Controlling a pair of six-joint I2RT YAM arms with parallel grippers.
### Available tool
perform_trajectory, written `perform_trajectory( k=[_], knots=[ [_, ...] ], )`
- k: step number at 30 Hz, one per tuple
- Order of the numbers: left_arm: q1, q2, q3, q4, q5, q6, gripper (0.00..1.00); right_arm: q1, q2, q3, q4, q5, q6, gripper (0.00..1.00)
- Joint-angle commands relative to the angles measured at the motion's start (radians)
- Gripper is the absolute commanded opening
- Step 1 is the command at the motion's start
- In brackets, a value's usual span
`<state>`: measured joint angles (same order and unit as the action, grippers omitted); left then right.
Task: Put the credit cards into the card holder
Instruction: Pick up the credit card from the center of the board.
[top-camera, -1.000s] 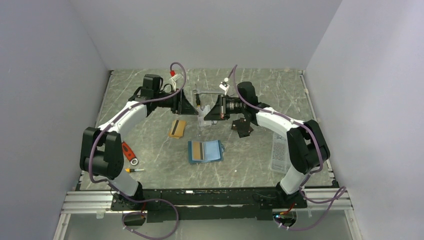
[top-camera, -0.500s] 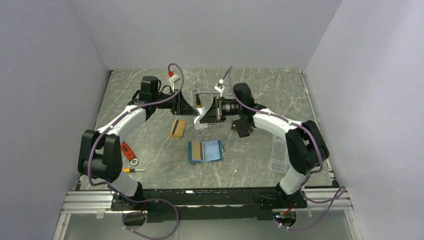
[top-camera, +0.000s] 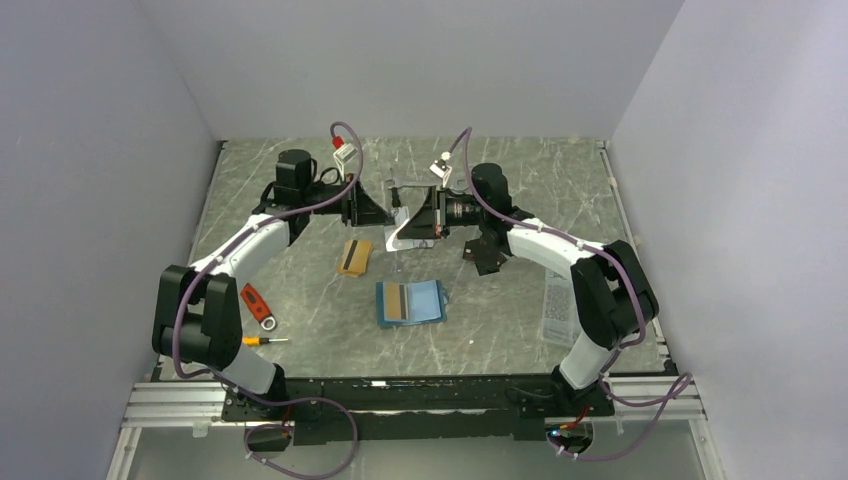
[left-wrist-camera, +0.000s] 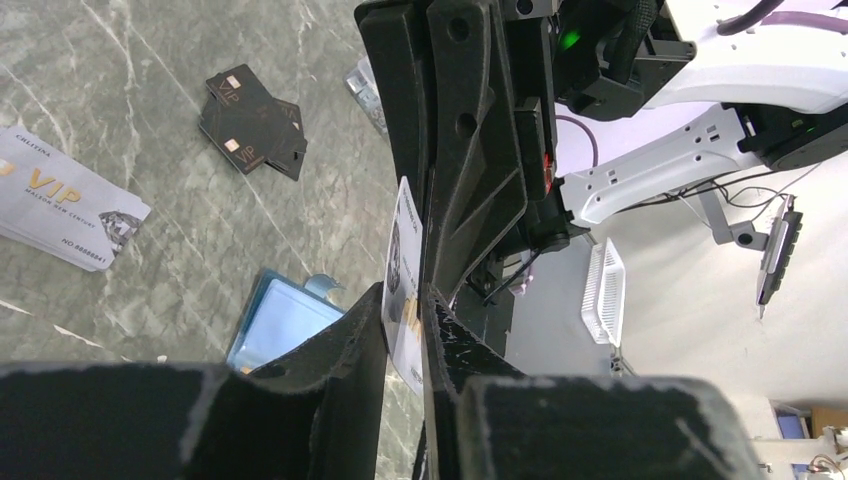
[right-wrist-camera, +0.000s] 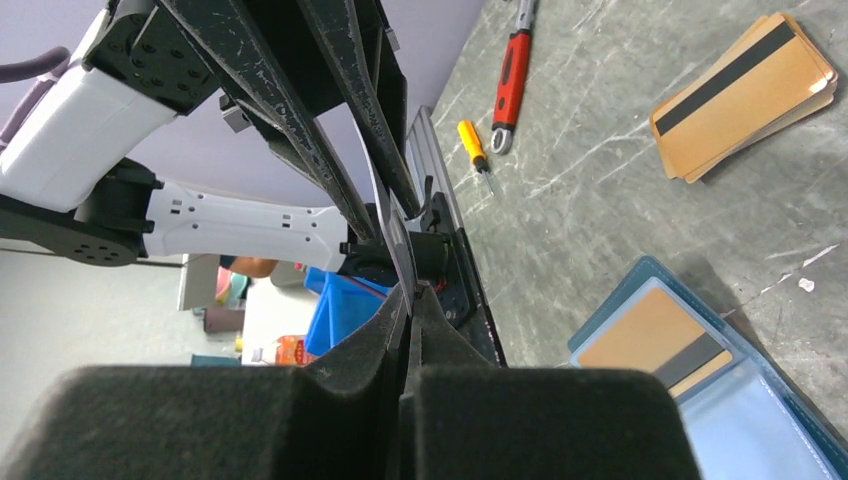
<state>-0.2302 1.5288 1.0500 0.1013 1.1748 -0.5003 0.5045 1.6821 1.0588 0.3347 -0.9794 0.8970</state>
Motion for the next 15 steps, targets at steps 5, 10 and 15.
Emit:
perform_trajectory(
  k=[5,10,15],
  knots=[
    [-0.017,-0.053,-0.033,0.079,0.103,-0.047,0.18,-0.012,-0.034,-0.043,0.161,0.072,0.082,0.0],
    [-0.019,-0.055,-0.042,0.091,0.108,-0.055,0.1,-0.017,-0.032,-0.065,0.29,0.074,0.17,0.0],
    [-0.02,-0.052,-0.036,0.068,0.1,-0.043,0.0,-0.017,-0.033,-0.073,0.385,0.032,0.222,0.13]
  ],
)
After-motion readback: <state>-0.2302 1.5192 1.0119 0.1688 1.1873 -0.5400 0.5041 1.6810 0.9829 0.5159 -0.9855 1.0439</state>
